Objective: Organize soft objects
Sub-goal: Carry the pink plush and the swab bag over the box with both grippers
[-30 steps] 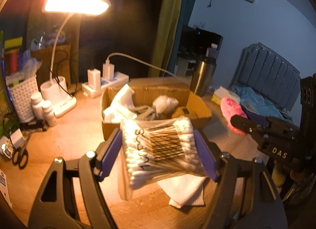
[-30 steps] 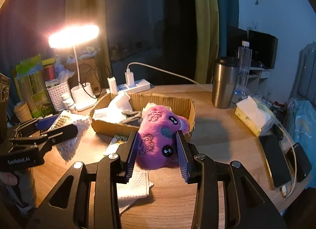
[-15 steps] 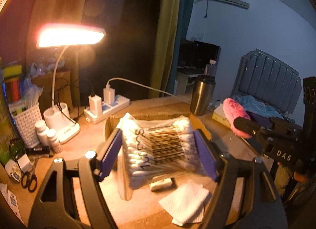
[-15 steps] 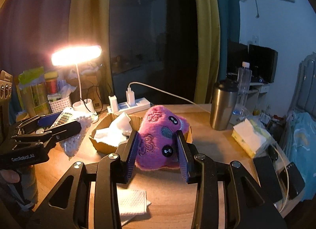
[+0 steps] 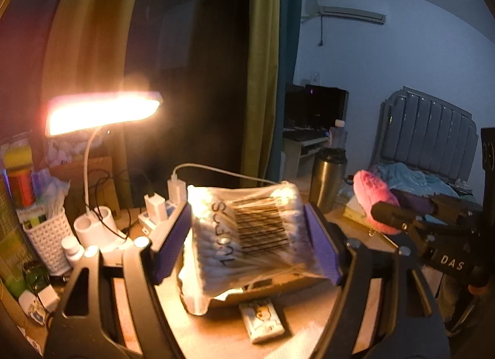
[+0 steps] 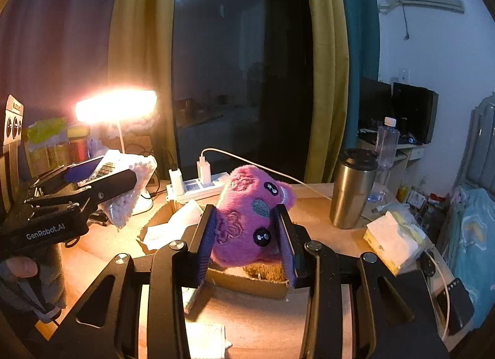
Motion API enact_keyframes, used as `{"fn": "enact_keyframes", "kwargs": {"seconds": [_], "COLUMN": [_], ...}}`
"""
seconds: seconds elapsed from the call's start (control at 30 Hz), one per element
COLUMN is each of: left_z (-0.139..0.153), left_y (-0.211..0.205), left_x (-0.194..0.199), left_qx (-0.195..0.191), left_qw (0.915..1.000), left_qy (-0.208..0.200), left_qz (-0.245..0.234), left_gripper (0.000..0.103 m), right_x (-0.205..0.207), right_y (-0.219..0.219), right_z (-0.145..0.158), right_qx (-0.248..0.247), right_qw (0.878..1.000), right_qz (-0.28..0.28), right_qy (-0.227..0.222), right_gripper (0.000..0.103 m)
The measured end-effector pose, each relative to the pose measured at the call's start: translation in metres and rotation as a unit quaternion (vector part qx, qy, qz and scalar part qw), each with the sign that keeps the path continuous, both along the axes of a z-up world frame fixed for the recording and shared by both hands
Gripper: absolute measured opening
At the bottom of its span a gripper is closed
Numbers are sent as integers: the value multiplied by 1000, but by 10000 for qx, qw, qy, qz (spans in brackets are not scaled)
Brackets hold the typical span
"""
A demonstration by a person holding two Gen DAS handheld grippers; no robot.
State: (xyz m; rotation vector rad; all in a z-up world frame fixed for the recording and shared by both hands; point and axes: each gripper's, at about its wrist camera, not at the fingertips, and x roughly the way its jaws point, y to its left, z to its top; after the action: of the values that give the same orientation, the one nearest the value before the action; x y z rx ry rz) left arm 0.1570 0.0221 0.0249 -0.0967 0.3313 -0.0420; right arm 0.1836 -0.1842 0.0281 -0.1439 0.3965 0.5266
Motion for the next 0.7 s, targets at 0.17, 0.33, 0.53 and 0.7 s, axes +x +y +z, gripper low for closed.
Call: {"fn": "enact_keyframes", "kwargs": {"seconds": [0.17,0.33,0.53,0.7], "left_z": [4,5,4,-1], "left_y": [3,9,13,15], "left_x": [10,19,26,35], "left_qx": [53,-14,-85,-44], "left_qw": [9999,9998,9992,9991], "left_qy": [-61,-126,-269,-292], "left_qz": [73,179,282,309], "left_gripper": [74,74,74,74], "right_x": [12,19,27,34], "right_y": [7,15,22,31], "right_z": [-2,-1,-1,-7], "right_qx": [0,-17,-1,-48], "right_qw": [10000,9999,9999,9998], "right_qz": [34,93,137,214], "right_qy": [5,-41,-95,-24], "right_gripper": [40,40,40,40]}}
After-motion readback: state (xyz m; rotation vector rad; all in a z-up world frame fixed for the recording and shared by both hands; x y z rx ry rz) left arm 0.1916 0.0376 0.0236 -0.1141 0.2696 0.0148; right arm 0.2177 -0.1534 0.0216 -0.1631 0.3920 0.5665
